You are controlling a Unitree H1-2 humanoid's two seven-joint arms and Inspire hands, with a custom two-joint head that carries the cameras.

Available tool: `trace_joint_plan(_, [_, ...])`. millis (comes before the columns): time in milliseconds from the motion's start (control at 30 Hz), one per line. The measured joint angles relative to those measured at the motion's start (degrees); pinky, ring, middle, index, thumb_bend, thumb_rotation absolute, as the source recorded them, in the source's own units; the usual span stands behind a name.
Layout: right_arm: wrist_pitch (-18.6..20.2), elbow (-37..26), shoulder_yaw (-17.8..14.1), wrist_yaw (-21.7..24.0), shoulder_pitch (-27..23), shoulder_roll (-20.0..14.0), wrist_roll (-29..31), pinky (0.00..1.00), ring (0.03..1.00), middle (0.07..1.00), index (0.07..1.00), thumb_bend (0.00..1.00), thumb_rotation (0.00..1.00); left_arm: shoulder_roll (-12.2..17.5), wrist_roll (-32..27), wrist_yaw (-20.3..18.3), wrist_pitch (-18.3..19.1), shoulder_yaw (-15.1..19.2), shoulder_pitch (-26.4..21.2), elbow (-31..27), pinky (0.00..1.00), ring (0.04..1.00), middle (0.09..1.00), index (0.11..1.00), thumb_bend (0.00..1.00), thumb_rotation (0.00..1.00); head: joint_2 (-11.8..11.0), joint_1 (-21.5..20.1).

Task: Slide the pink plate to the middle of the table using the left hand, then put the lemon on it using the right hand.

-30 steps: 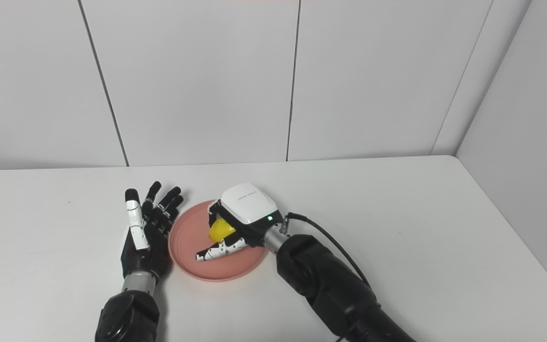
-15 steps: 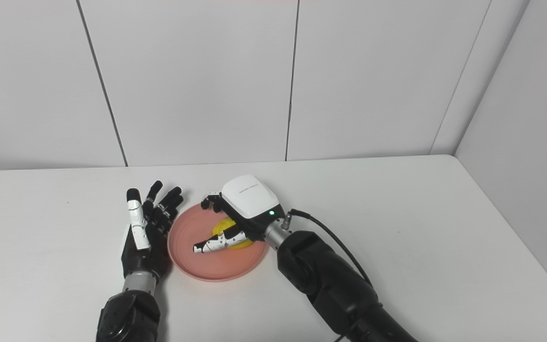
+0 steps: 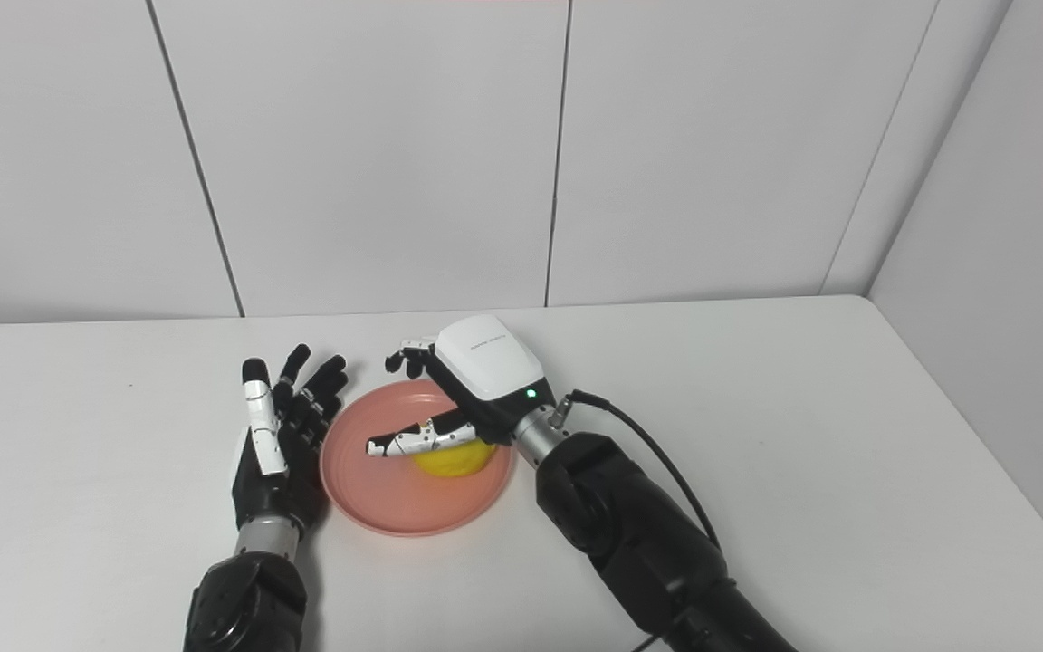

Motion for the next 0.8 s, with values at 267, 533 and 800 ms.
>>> trace_joint_plan(267, [1.1, 0.0, -13.7, -0.4, 5.6, 6.9, 18.5, 0.67, 0.746, 0.786, 0.786, 0.84, 1.00, 0.1, -0.8, -0.9, -1.2, -0.2, 0.0, 0.7, 1.00, 0.953, 0.946, 0.958, 0.75, 1.00, 0.1, -0.1])
trace_joint_plan(533, [1.4, 3.3, -22.0, -3.3, 7.4, 11.3, 29.8, 0.80, 0.840, 0.845, 0.838, 0.75, 1.00, 1.4, 4.4, -1.4, -6.8, -1.5, -0.4, 3.8, 1.00, 0.926, 0.924, 0.942, 0.80, 1.00, 0.3, 0.0])
trace_joint_plan(800, [3.9, 6.1, -29.6, -3.3, 7.5, 15.0, 44.6, 0.89, 0.889, 0.880, 0.875, 0.72, 1.00, 4.1, 9.8, 0.5, -11.1, -1.7, -2.6, 7.8, 0.96, 0.915, 0.900, 0.920, 0.82, 0.97, 0.4, 0.2])
